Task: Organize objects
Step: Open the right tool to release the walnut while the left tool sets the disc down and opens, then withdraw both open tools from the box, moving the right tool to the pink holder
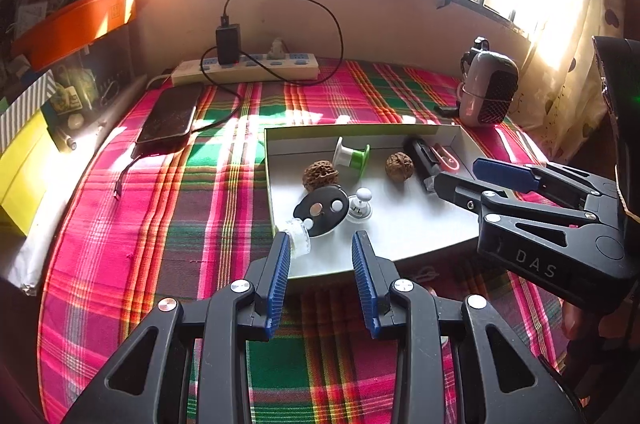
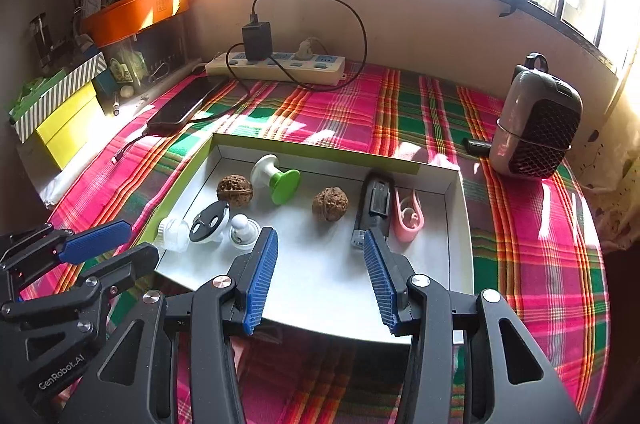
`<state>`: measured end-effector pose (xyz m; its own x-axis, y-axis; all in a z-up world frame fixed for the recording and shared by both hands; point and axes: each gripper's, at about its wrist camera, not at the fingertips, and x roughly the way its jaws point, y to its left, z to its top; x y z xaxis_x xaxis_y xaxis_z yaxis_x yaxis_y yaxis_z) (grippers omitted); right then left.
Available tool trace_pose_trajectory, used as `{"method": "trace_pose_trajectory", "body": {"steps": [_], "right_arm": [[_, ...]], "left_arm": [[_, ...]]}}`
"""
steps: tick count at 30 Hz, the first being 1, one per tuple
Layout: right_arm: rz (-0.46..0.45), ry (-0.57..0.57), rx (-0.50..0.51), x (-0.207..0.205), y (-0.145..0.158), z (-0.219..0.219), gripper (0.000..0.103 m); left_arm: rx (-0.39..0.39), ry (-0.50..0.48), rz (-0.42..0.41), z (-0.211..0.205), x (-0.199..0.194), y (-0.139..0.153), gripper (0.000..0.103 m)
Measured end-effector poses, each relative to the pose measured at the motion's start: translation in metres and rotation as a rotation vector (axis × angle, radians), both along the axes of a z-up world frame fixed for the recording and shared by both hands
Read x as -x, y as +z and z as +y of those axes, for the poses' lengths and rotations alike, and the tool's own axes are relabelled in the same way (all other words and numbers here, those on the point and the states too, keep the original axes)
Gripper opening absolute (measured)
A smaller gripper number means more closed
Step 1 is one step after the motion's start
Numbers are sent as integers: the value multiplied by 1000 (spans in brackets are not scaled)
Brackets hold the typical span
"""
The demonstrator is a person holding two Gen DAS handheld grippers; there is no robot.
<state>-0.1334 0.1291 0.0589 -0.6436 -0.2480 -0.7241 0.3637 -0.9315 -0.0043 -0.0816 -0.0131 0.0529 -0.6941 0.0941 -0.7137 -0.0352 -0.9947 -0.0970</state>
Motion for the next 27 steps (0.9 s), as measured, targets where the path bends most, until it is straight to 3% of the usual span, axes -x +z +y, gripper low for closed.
{"method": "trace_pose_trajectory", "body": {"steps": [9,16,27], "right_arm": [[-3,-34,47,-37,-5,11,46],[-16,2,66,-64,-13,4,46],[-81,29,41,-72,-39,-16,46]], "left_arm": [[-26,16,2,-10,-24,-5,30],[-40,15,-2,-14,-38,-11,30],[-44,25,-31,-20,-46,-23,30]]}}
